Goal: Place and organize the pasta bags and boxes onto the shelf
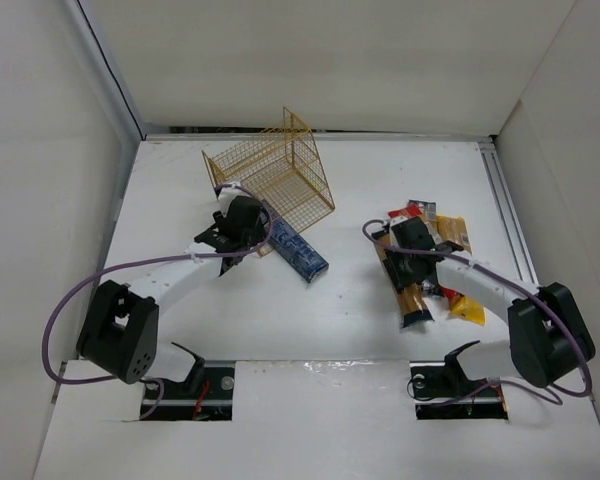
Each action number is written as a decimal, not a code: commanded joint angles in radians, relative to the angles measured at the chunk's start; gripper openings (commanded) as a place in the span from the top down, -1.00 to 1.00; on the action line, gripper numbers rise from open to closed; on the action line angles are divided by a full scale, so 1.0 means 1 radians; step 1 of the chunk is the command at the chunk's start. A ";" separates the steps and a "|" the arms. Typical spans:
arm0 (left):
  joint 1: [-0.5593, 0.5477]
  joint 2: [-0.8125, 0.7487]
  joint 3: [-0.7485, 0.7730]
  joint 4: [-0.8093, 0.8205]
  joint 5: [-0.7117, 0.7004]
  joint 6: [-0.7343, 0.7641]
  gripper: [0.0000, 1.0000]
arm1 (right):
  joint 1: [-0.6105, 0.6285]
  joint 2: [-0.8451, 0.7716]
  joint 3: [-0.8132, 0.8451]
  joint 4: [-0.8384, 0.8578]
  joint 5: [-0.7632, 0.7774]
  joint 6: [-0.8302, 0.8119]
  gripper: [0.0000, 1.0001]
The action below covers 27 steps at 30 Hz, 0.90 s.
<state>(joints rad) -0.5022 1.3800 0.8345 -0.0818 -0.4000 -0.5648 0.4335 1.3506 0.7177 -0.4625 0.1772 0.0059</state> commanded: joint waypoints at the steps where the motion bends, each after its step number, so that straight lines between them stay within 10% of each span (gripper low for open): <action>1: -0.002 0.014 0.043 0.072 -0.003 0.020 0.05 | 0.008 0.022 -0.009 0.021 -0.067 -0.046 0.32; 5: -0.002 0.037 0.054 0.085 0.016 0.029 0.24 | 0.031 -0.071 0.011 0.031 -0.099 -0.096 1.00; 14: -0.002 0.070 0.068 0.085 0.006 0.031 1.00 | 0.097 -0.278 0.058 0.195 -0.230 -0.247 1.00; 27: -0.002 0.079 0.048 0.094 0.026 0.011 1.00 | 0.137 0.053 0.278 0.318 -0.305 -0.308 1.00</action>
<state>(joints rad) -0.5022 1.4570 0.8684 -0.0261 -0.3969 -0.5377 0.5583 1.3819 0.8791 -0.3256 -0.0998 -0.2813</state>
